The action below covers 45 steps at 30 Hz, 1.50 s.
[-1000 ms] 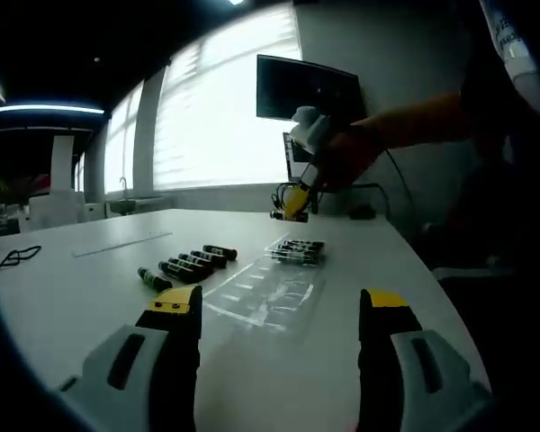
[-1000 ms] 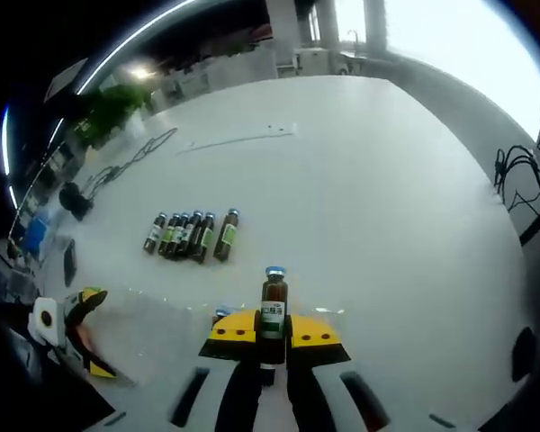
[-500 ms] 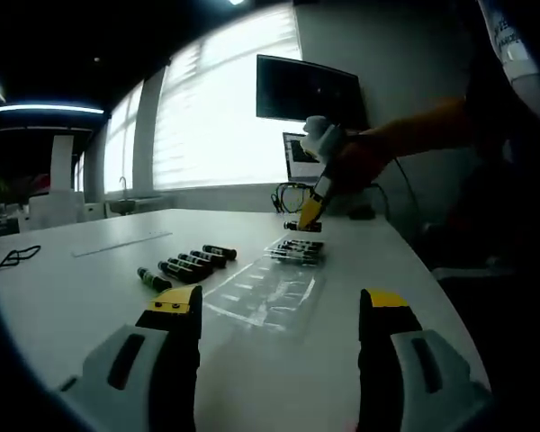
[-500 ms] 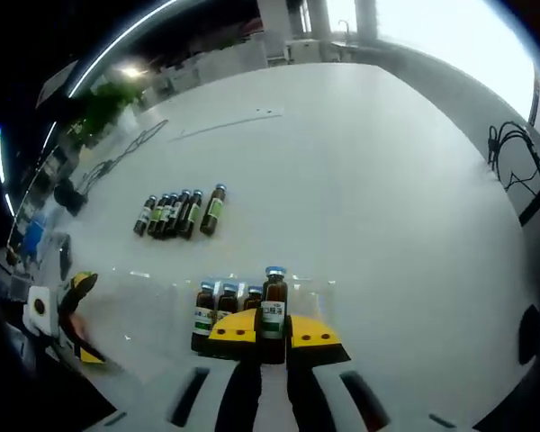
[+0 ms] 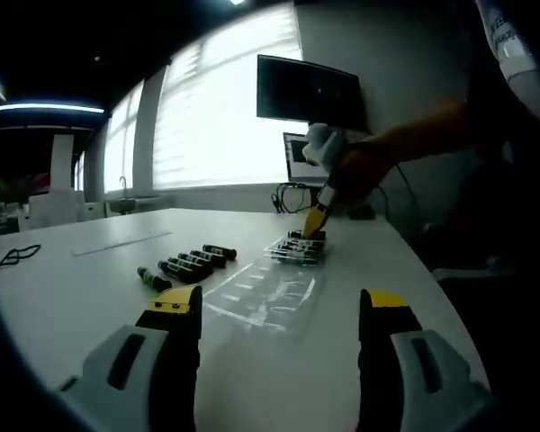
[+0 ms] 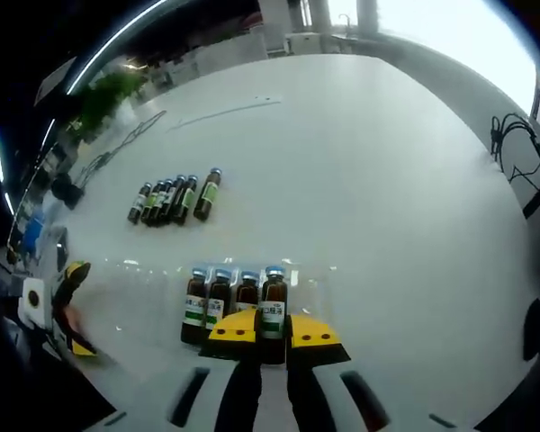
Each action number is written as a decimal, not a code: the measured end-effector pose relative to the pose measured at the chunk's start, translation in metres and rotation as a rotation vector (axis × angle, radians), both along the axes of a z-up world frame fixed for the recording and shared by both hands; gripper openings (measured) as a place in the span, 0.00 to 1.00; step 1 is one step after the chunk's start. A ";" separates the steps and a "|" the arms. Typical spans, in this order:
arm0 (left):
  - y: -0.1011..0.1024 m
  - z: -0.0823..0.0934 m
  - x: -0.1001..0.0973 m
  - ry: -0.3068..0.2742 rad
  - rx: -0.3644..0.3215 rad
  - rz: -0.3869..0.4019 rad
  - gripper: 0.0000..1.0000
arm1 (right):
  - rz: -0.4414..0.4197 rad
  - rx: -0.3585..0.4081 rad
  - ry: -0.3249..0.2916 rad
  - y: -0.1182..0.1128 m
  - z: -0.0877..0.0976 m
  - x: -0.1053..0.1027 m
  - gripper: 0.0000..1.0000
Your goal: Grip medicine bottles put into box
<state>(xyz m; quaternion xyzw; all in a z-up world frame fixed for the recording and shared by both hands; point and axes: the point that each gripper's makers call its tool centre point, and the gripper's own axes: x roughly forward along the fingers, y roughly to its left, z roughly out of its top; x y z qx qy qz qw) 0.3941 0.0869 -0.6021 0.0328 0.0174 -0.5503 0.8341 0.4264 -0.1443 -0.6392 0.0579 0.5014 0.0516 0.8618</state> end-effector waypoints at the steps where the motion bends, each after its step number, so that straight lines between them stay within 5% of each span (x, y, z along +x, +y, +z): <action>1: 0.000 0.000 0.000 0.000 0.000 0.000 0.63 | 0.000 0.002 0.003 0.000 -0.002 -0.001 0.06; 19: 0.000 0.000 0.000 0.001 -0.001 0.000 0.63 | -0.025 0.053 -0.055 0.002 0.008 0.005 0.07; 40: 0.000 0.000 0.000 -0.003 0.002 -0.001 0.63 | 0.102 -0.107 -0.066 0.008 0.008 0.001 0.00; 41: 0.000 0.000 0.000 -0.004 0.002 -0.001 0.63 | 0.107 -0.124 0.003 0.006 0.003 -0.010 0.00; 42: 0.000 0.000 0.000 -0.004 0.002 -0.001 0.63 | 0.103 -0.117 -0.088 0.008 0.004 0.002 0.00; 45: 0.000 0.000 0.000 -0.005 0.002 -0.001 0.63 | 0.089 -0.103 -0.054 0.006 0.005 -0.003 0.00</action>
